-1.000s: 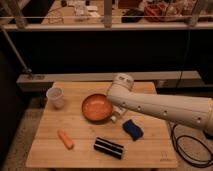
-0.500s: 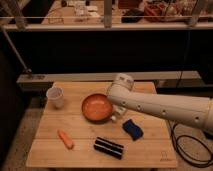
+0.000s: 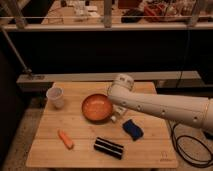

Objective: Drag the ceramic bowl in a circle

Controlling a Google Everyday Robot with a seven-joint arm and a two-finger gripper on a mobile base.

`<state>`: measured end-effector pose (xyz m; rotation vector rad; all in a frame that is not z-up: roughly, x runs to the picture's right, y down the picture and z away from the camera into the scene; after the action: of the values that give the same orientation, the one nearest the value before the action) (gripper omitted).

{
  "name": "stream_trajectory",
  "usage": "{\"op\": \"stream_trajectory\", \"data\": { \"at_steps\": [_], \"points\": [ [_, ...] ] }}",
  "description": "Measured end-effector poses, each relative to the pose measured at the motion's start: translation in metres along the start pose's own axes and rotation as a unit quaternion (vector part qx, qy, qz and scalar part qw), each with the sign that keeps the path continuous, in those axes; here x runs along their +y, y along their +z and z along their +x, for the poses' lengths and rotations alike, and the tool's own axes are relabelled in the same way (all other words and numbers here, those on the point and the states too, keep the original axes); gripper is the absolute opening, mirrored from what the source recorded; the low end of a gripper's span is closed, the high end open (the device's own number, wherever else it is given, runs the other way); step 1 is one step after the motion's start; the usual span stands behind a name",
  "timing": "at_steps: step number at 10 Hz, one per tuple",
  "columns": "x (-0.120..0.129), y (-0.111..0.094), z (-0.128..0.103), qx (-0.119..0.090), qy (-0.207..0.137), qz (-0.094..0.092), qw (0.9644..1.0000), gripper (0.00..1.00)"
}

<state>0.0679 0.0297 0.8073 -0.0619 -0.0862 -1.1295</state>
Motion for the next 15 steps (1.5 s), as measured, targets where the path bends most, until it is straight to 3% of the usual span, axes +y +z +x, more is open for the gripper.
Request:
{"op": "stream_trajectory", "data": {
  "at_steps": [2, 3, 6, 9, 15],
  "points": [
    [0.002, 0.002, 0.002, 0.003, -0.007, 0.002, 1.0, 0.12],
    [0.004, 0.005, 0.004, -0.005, -0.005, 0.001, 1.0, 0.19],
    [0.01, 0.014, 0.005, -0.082, -0.007, 0.014, 0.9965, 0.49],
    [0.003, 0.017, -0.009, -0.115, -0.025, 0.029, 0.9926, 0.78],
    [0.002, 0.017, -0.01, -0.116, -0.028, 0.03, 0.9923, 0.8]
  ]
}}
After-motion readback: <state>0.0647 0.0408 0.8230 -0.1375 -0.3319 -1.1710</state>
